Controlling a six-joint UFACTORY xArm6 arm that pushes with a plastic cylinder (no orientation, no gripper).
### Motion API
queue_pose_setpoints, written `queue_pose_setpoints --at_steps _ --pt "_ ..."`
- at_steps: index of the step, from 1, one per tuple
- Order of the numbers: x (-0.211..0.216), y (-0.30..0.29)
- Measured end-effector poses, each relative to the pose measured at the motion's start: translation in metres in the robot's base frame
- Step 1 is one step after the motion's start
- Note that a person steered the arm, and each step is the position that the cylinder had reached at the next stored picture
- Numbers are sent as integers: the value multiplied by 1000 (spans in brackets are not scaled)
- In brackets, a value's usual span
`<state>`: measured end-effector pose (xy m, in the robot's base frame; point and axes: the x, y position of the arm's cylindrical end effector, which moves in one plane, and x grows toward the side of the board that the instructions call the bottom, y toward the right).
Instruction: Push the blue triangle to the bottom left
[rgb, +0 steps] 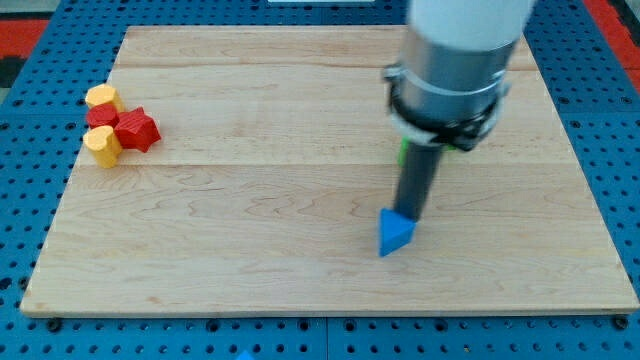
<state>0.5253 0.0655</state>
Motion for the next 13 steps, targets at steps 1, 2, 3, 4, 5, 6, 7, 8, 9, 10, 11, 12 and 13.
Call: queue_pose_setpoints --at_steps 1,2,3,4,5,6,7,8,9,10,11,12,13 --pt "18 7" --pt "34 47" --pt "56 -28" --pt "53 -154" --pt "45 -158" --pt "45 -67" --pt "34 -26" --pt "13 -45" --pt "13 -138" --pt "13 -250" --pt "1 -263" --pt "-22 -270" --pt "-34 -317"
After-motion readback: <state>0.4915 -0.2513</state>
